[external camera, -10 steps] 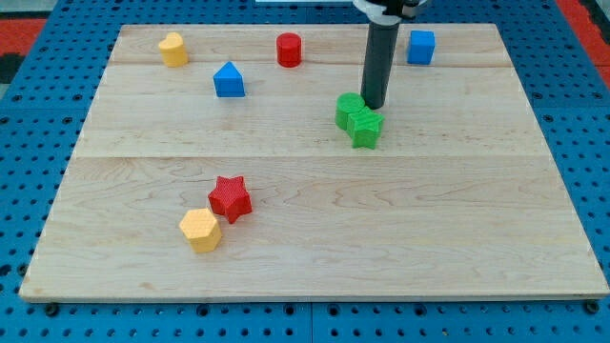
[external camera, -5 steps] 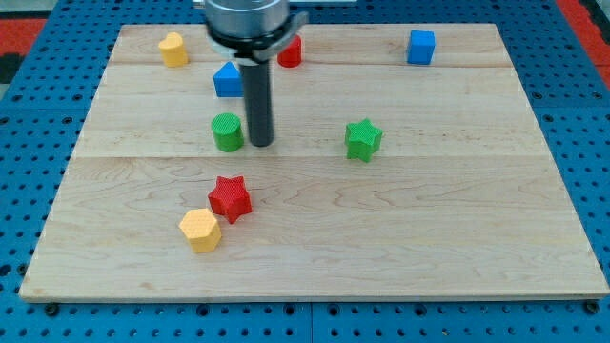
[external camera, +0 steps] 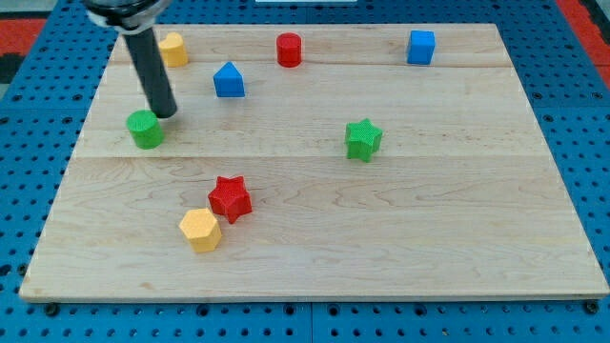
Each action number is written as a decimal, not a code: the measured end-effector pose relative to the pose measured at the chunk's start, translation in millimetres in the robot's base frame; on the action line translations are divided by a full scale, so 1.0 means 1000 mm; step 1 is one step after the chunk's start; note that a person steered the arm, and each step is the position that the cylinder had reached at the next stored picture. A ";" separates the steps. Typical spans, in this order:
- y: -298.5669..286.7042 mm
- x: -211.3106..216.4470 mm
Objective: Place the green circle at left center of the board
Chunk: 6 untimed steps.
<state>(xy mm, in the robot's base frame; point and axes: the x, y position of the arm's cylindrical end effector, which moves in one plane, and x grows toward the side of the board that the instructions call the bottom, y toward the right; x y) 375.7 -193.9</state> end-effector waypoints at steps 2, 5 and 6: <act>0.000 0.002; 0.115 0.009; 0.174 0.016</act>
